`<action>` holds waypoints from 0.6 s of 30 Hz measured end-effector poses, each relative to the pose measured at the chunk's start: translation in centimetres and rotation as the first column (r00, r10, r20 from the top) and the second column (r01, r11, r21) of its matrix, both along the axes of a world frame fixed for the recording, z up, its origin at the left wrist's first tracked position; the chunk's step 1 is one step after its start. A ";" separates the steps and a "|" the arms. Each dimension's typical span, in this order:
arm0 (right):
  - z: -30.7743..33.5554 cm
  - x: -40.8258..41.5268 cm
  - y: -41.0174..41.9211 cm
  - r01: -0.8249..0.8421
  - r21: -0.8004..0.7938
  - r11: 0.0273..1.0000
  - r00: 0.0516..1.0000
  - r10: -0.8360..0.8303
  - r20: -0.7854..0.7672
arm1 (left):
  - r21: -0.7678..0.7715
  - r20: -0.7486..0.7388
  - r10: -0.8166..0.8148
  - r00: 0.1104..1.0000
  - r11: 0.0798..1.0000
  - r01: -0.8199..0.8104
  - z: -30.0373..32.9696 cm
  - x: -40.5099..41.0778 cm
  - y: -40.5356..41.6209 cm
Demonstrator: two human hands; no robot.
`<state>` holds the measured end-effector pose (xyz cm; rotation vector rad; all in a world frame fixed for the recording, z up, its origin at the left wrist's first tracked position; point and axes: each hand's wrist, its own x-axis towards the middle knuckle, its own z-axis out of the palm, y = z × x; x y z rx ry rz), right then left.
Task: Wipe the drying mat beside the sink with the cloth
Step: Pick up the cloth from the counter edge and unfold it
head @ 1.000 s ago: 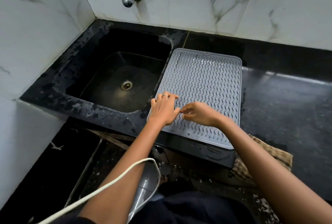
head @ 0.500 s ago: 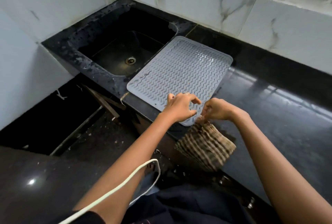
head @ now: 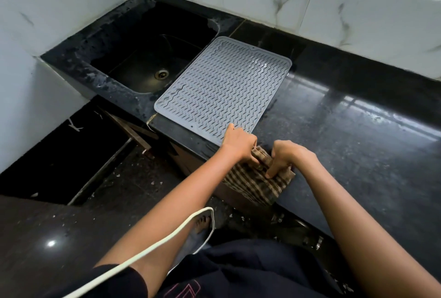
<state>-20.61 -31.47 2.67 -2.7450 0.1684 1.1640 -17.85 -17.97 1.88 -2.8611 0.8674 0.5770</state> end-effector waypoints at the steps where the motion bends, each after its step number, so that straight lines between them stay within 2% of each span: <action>1: 0.0 0.2 0.2 -0.029 0.001 1.000 0.999 0.029 -0.028 | 0.016 -0.010 0.011 1.000 1.000 -0.010 0.0 0.1 0.1; 3: 0.2 0.4 0.2 -0.078 0.037 0.996 0.992 0.082 -0.093 | -0.012 -0.087 0.046 0.995 0.999 -0.047 0.1 0.3 0.4; 5: 0.5 0.5 -0.1 -0.125 0.112 0.986 0.982 0.139 -0.125 | -0.096 -0.280 0.105 0.954 0.986 -0.137 0.5 0.8 1.5; 7: 1.1 0.7 -0.6 -0.131 0.265 0.955 0.979 0.166 -0.114 | -0.154 -0.532 0.133 0.837 0.956 -0.250 1.4 1.7 3.1; 9: 2.2 0.9 -0.9 -0.073 0.466 0.882 0.985 0.136 -0.102 | -0.171 -0.641 0.130 0.757 0.937 -0.305 2.7 2.5 4.9; 11: 3.6 1.2 -0.9 -0.060 0.575 0.816 0.995 0.096 -0.032 | -0.207 -0.656 0.135 0.742 0.914 -0.349 4.4 3.4 6.3; 15: 7.6 3.4 -1.2 -0.181 0.579 0.795 0.969 0.044 0.243 | -0.395 -0.586 0.168 0.792 0.794 -0.461 8.8 5.6 7.7; 18: 10.6 5.3 -1.5 -0.139 0.652 0.745 0.912 -0.161 0.378 | -0.595 -0.480 0.194 0.855 0.644 -0.480 11.8 7.3 8.4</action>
